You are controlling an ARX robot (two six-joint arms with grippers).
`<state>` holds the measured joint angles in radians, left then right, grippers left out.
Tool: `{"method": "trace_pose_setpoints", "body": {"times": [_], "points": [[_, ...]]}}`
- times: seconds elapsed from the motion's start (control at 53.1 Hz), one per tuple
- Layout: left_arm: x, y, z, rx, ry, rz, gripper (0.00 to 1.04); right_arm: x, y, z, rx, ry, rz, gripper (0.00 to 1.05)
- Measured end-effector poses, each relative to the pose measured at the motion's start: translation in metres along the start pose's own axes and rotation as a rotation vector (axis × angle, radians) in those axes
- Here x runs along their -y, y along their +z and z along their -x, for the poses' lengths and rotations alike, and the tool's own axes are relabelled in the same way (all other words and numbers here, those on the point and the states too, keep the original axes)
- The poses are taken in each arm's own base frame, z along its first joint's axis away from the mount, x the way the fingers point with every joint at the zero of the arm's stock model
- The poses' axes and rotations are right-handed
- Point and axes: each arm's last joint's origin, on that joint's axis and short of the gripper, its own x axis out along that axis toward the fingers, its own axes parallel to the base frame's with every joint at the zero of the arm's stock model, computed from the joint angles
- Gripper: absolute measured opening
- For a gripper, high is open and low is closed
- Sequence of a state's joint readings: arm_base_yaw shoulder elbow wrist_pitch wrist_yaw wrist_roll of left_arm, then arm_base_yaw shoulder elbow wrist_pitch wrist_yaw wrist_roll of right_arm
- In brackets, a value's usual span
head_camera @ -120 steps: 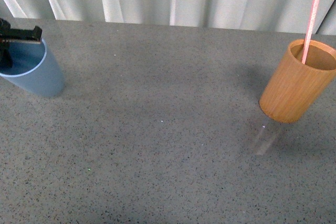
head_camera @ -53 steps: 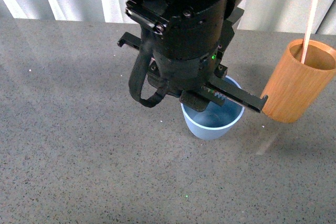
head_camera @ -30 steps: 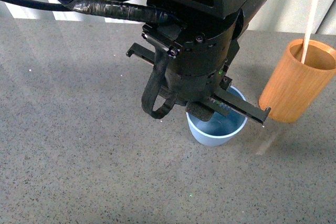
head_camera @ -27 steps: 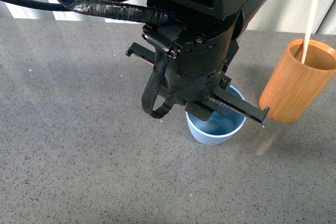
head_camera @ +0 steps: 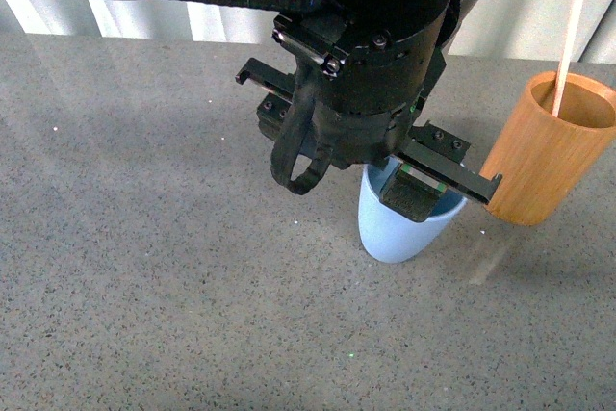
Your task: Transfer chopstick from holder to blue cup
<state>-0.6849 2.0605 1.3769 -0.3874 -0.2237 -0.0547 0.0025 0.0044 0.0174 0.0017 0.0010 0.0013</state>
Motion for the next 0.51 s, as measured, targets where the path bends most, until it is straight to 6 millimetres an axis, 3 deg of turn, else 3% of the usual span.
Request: {"method": "trace_pose_setpoints", "body": {"times": [0.207,0.415,0.509], "points": [[-0.011,0.004,0.005,0.016,0.022,0.023,0.99,0.000,0.000,0.000,0.000,0.000,0.000,0.95],[-0.028,0.010,0.020,0.068,0.037,0.063,0.98,0.000,0.000,0.000,0.000,0.000,0.000,0.95],[-0.043,0.010,0.038,0.109,0.051,0.093,0.98,0.000,0.000,0.000,0.000,0.000,0.000,0.95]]}}
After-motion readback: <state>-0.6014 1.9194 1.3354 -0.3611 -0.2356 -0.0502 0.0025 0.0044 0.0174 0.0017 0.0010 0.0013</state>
